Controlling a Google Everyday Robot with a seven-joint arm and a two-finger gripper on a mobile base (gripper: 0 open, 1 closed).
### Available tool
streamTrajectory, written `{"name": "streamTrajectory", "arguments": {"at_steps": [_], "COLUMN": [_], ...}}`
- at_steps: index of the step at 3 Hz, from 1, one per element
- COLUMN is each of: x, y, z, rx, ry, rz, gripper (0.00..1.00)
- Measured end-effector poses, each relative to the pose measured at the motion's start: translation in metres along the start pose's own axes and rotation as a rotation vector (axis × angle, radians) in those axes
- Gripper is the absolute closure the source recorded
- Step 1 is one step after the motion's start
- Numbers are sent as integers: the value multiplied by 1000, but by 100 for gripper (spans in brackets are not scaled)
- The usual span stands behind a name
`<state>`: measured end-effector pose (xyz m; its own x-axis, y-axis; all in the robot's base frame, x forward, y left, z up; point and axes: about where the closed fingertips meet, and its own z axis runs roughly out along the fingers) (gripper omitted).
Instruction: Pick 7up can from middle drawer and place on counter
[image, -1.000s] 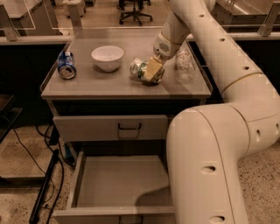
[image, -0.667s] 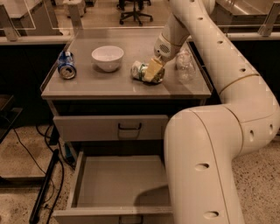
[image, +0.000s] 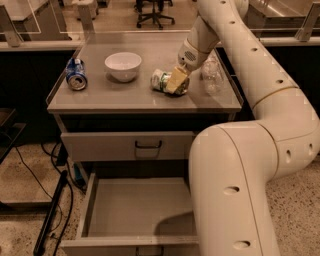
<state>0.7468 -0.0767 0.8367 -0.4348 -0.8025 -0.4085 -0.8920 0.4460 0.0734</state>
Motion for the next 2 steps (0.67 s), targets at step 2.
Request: {"name": "streamTrajectory", "arguments": {"at_steps": [2], "x": [0], "y": [0], "z": [0], "rx": [0], "ry": [0], "rz": [0], "gripper": [35]}}
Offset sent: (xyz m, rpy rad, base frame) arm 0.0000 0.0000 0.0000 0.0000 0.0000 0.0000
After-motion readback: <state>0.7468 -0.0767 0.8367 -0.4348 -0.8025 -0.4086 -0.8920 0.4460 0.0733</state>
